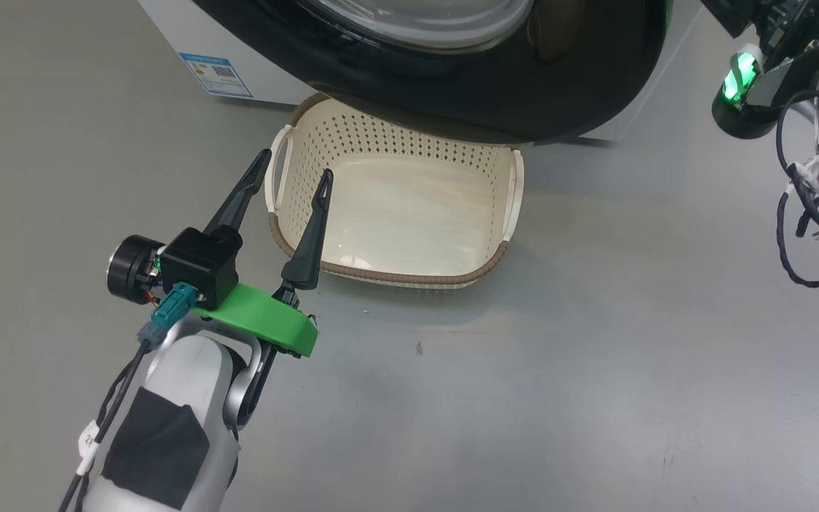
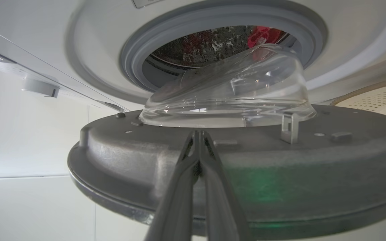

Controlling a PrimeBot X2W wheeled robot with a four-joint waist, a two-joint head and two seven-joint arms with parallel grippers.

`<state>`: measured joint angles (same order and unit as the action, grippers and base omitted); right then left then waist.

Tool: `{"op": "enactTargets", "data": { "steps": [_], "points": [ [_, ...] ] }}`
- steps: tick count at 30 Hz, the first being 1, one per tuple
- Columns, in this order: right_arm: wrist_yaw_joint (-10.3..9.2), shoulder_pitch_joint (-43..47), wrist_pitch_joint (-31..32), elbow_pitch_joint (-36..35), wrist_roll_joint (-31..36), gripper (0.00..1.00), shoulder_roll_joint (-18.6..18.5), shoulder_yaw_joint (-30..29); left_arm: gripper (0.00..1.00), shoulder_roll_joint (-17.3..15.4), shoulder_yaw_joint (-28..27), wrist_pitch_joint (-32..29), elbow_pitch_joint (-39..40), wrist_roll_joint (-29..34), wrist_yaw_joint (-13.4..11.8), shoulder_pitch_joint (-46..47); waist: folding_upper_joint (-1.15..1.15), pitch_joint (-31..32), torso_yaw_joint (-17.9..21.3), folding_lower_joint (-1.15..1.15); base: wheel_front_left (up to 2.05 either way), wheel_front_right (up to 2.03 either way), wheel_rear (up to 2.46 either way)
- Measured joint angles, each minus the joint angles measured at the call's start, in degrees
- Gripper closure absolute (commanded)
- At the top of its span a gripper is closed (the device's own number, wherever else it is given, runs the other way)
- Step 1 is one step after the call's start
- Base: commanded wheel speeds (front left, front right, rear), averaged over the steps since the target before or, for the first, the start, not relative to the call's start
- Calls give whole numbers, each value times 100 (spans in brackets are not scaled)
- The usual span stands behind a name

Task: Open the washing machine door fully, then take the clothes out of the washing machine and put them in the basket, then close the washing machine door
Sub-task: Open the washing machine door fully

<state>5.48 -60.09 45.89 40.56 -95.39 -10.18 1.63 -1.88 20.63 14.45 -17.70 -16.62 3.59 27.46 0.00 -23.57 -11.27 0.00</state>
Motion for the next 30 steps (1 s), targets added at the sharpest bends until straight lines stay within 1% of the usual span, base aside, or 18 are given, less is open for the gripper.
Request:
{"op": "enactTargets", "data": {
  "steps": [12, 15, 30],
  "points": [
    [53, 512, 177, 7, -45, 100, 221, 100, 0, 0, -20, 0, -160, 0, 24, -229, 0, 419, -55, 0, 0, 0, 0],
    [97, 652, 236, 1, -58, 100, 254, 134, 0, 0, -22, 0, -199, -1, 24, -294, 0, 520, -81, 0, 0, 0, 0],
    [146, 1379, 535, -121, -152, 100, 469, 357, 0, -1, -35, 0, -390, -14, 33, -614, 0, 1016, -251, 0, 0, 0, 0]
  ]
}}
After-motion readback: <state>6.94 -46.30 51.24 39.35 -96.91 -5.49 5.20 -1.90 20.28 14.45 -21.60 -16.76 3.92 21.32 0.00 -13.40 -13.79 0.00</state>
